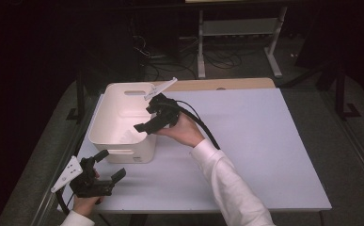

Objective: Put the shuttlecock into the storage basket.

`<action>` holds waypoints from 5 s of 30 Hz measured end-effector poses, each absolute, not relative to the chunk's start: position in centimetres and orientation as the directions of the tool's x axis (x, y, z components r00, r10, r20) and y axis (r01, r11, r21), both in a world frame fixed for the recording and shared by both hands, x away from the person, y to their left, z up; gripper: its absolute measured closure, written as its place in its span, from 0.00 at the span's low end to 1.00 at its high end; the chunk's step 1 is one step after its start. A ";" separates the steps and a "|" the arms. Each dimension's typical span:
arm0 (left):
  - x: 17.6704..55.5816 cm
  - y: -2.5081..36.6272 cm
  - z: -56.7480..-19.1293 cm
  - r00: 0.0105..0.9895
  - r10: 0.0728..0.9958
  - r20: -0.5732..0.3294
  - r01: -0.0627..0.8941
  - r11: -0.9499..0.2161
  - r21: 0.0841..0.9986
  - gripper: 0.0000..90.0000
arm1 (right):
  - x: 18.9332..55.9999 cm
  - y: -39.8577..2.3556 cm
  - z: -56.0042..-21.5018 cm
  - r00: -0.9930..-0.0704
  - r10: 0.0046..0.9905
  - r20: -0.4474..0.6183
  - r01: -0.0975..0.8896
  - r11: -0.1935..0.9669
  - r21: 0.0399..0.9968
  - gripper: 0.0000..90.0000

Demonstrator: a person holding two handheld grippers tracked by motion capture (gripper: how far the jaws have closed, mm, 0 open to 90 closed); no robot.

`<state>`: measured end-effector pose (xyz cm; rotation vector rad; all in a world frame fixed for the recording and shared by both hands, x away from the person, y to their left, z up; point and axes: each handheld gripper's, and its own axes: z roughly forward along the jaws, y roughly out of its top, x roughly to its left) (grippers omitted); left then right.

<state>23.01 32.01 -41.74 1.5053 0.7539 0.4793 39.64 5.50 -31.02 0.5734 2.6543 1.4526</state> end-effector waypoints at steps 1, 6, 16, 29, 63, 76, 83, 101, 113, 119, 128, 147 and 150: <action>23.0 32.0 -41.7 0.693 0.706 -0.149 0.168 0.042 0.985 0.00 | 39.6 5.4 -31.0 -0.931 0.347 0.118 0.287 0.490 0.823 0.15; 23.0 32.0 -41.7 0.693 0.706 -0.147 0.168 0.041 0.985 0.00 | 39.4 5.0 -30.7 -0.935 0.335 0.113 0.275 0.488 0.828 0.03; 23.0 32.0 -41.8 0.693 0.707 -0.139 0.163 0.033 0.986 0.00 | 39.1 3.8 -30.4 -0.931 0.357 0.078 0.257 0.489 0.833 0.00; 23.1 32.0 -41.8 0.690 0.711 -0.137 0.163 0.031 0.986 0.00 | 39.0 1.2 -30.2 -0.916 0.392 0.088 0.275 0.452 0.848 0.00; 23.3 31.8 -41.9 0.689 0.712 -0.137 0.166 0.030 0.986 0.00 | 38.7 -5.5 -31.3 -0.878 0.463 0.125 0.326 0.386 0.863 0.00; 23.3 31.8 -41.9 0.686 0.714 -0.142 0.174 0.028 0.984 0.00 | 38.7 -7.7 -32.0 -0.860 0.494 0.130 0.343 0.371 0.863 0.00; 23.3 31.8 -41.9 0.685 0.715 -0.142 0.175 0.028 0.984 0.00 | 38.6 -8.6 -32.2 -0.849 0.509 0.139 0.356 0.359 0.862 0.00; 23.3 31.7 -41.9 0.680 0.720 -0.138 0.174 0.025 0.984 0.00 | 38.1 -11.1 -33.1 -0.830 0.538 0.146 0.371 0.337 0.865 0.00; 23.3 31.8 -41.9 0.680 0.722 -0.129 0.174 0.012 0.985 0.00 | 37.7 -13.0 -33.7 -0.809 0.563 0.169 0.396 0.310 0.864 0.00; 23.3 31.7 -41.9 0.681 0.720 -0.135 0.174 0.021 0.985 0.00 | 37.5 -13.9 -34.1 -0.802 0.570 0.178 0.402 0.295 0.867 0.00; 23.3 31.7 -41.9 0.681 0.719 -0.138 0.173 0.024 0.985 0.00 | 37.0 -15.7 -34.7 -0.788 0.589 0.179 0.408 0.282 0.868 0.00; 23.4 31.8 -41.9 0.683 0.719 -0.128 0.173 0.011 0.985 0.00 | 35.4 -18.7 -36.5 -0.752 0.634 0.177 0.411 0.242 0.879 0.00; 23.4 31.8 -41.9 0.683 0.719 -0.129 0.173 0.012 0.985 0.00 | 35.1 -19.2 -36.7 -0.752 0.637 0.171 0.405 0.242 0.882 0.00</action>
